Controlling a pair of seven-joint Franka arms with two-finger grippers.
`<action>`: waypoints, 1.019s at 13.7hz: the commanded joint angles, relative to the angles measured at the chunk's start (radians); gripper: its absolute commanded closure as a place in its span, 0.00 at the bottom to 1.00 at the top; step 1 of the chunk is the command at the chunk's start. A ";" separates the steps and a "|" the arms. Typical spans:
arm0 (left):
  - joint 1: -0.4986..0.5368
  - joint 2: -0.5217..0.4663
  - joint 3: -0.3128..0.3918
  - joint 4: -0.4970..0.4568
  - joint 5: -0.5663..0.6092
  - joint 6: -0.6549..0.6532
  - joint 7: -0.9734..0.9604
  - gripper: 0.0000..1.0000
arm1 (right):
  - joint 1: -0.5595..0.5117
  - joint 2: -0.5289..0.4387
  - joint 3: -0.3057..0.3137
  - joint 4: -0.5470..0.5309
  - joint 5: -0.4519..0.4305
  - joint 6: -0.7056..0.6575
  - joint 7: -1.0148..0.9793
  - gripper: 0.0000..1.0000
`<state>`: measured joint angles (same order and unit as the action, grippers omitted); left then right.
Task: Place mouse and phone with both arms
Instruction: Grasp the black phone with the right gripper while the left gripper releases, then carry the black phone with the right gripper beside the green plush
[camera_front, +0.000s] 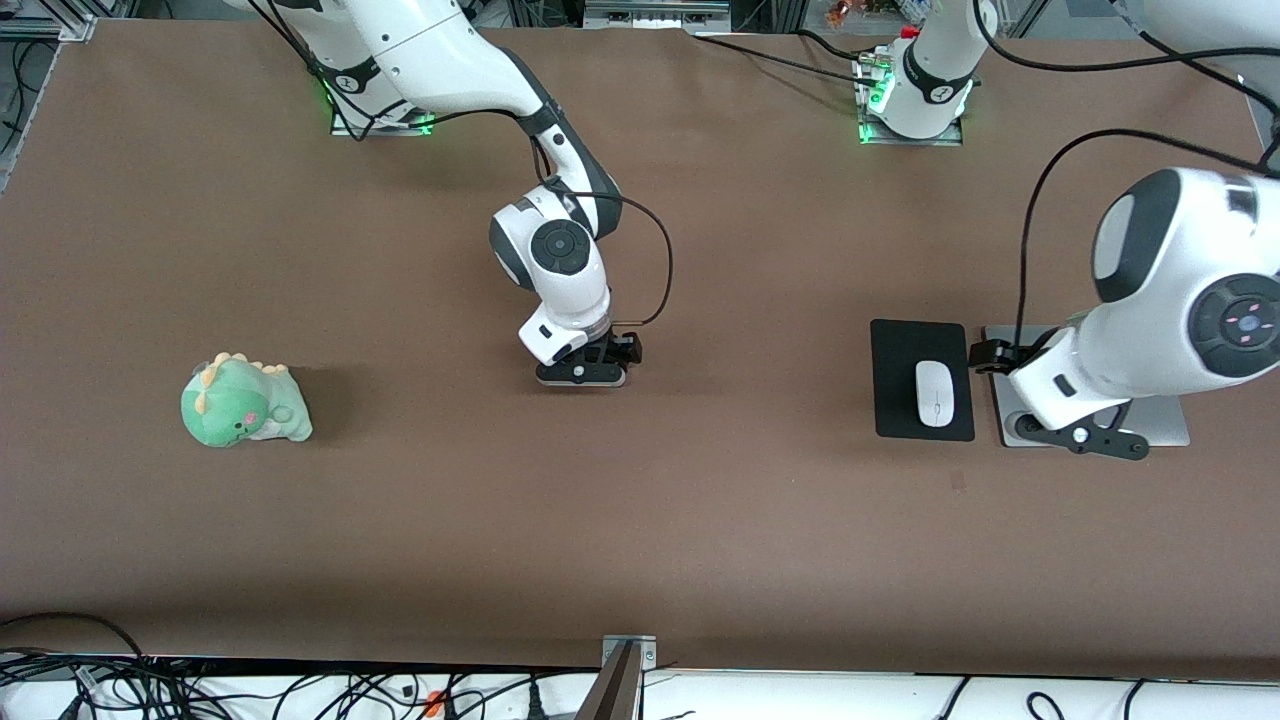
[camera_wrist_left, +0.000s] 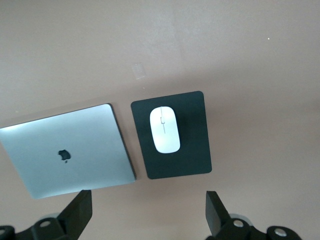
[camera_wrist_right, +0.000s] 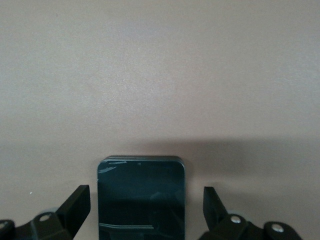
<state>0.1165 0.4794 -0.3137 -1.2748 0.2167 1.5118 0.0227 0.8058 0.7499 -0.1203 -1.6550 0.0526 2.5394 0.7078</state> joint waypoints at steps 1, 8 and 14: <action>-0.033 -0.069 0.039 0.022 0.006 -0.027 0.071 0.00 | 0.026 0.022 -0.013 -0.016 -0.017 0.061 0.016 0.00; -0.198 -0.455 0.367 -0.408 -0.192 0.254 0.152 0.00 | 0.035 0.045 -0.013 -0.014 -0.031 0.091 0.009 0.27; -0.196 -0.439 0.363 -0.356 -0.198 0.160 0.076 0.00 | 0.024 0.051 -0.012 -0.002 -0.053 0.085 -0.018 0.82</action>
<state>-0.0782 0.0566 0.0510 -1.6269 0.0399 1.7012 0.1321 0.8320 0.7792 -0.1259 -1.6635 0.0184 2.6019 0.7040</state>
